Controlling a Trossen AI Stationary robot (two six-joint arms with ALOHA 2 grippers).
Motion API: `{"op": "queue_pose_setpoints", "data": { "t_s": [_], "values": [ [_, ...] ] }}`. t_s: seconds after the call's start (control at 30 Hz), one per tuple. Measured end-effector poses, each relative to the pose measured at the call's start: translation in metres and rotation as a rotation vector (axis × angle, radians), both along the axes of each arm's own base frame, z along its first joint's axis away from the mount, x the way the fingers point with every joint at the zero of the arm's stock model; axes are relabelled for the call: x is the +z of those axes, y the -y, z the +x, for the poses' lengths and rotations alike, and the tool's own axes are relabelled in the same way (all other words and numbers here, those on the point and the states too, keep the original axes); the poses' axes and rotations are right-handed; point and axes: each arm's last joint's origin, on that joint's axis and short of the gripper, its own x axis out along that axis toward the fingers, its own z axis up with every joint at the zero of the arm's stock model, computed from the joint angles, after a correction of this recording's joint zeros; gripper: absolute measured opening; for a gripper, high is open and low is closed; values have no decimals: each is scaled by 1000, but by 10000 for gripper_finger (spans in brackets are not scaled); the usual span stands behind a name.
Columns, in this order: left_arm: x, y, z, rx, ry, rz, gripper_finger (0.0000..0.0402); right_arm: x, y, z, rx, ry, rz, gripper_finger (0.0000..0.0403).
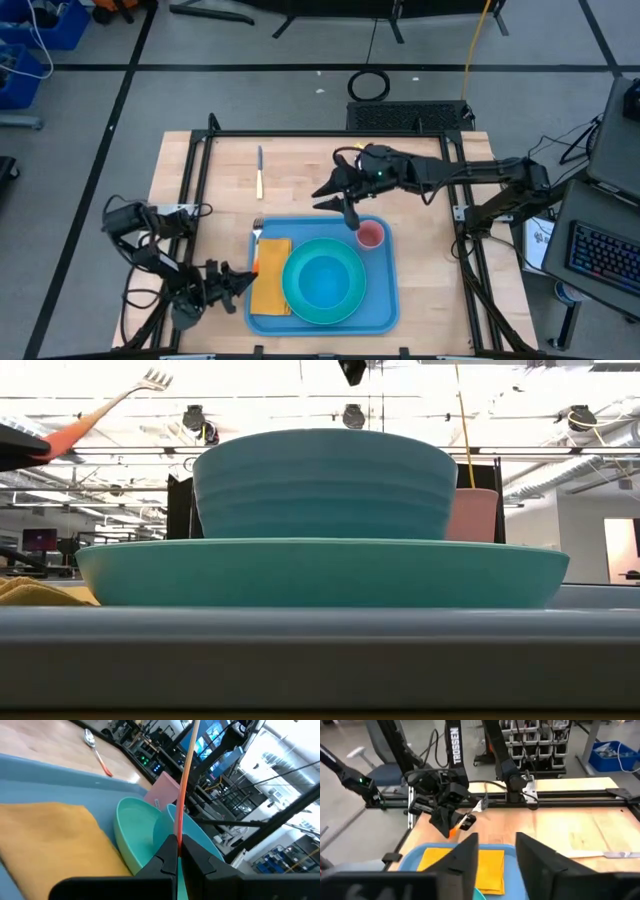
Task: Set up tray
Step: Put the orange fork on top of the yellow napkin
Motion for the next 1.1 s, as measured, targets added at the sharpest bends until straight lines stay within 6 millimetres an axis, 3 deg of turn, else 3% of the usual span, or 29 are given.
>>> {"op": "queue_pose_setpoints", "data": {
  "t_s": [0.13,0.27,0.6,1.1],
  "values": [
    [-1,-5,12,-13,-34,10,6,-4,0,5,6,8,-19,178],
    [0,-14,28,-6,-63,19,6,-20,0,19,11,-21,-30,201],
    [22,-26,48,-95,-86,89,6,-34,-3,34,55,-5,-35,194],
    [25,-33,60,-131,-87,103,6,-36,-13,39,89,25,-10,191]
  ]
}}
